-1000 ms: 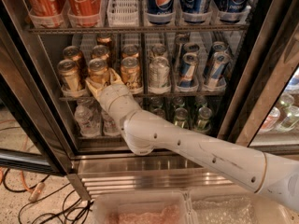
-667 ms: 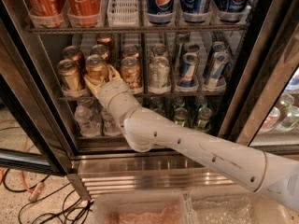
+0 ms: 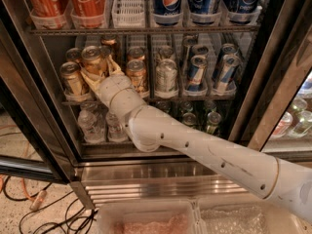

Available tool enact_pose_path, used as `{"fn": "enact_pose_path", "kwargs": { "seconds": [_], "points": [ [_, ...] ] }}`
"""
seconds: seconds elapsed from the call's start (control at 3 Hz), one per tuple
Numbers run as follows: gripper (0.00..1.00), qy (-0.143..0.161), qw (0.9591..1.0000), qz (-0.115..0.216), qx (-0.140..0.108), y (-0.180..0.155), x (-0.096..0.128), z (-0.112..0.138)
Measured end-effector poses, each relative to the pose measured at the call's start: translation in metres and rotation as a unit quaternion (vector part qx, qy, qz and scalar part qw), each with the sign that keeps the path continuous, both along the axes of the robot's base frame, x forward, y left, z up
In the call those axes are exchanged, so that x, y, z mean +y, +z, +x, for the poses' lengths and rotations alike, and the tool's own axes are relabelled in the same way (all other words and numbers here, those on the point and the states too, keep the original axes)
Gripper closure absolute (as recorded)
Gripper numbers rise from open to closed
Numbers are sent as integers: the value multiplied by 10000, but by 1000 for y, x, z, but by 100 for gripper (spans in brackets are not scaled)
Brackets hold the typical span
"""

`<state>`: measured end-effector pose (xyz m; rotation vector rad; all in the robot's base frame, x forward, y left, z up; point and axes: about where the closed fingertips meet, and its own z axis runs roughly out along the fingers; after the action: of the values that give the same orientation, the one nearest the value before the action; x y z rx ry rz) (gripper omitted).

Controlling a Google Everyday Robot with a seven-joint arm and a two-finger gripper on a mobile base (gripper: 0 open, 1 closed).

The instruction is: Pick orange can from middle shelf of fridge

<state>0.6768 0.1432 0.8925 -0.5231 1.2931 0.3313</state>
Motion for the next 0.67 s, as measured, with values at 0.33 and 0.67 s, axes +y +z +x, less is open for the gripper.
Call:
{"fn": "enact_pose_path", "kwargs": {
  "seconds": [0.33,0.67],
  "points": [
    [100,230,9995,-221,37,1,0,-21],
    [100,336,9985,-371,233,-1,-9,-49]
  ]
}}
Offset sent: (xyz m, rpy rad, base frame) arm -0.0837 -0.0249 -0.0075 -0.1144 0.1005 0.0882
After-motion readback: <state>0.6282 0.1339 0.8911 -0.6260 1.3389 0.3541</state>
